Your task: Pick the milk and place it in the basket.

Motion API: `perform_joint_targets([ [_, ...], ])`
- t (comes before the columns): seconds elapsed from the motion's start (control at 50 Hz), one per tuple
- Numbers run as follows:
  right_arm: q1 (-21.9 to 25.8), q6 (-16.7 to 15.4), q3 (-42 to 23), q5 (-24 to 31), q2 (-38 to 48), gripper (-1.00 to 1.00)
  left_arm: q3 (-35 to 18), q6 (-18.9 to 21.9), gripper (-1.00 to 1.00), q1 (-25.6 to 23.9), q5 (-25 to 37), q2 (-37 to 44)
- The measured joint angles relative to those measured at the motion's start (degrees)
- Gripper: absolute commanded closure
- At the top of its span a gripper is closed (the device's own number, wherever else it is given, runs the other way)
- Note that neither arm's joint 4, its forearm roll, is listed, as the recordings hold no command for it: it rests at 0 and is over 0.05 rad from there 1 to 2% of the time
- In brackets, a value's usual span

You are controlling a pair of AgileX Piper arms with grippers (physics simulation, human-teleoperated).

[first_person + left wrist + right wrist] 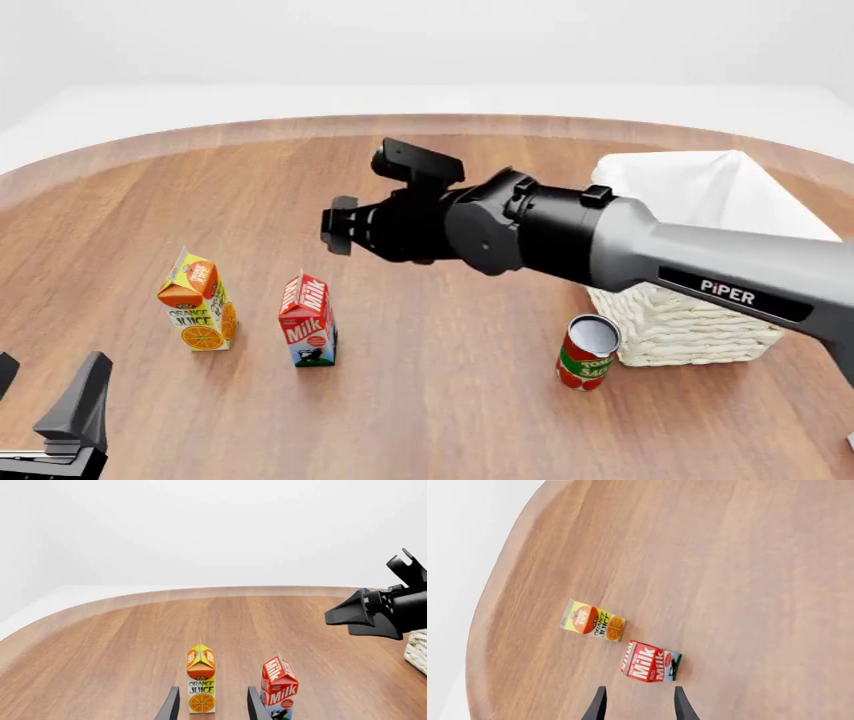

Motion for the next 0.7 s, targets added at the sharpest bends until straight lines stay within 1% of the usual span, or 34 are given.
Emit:
perform_joint_targets([
  [0.7, 1.3, -0.5, -4.0, 0.4, 6.2, -1.00, 0.0, 0.0, -1.00, 0.0, 0.0, 0.0],
])
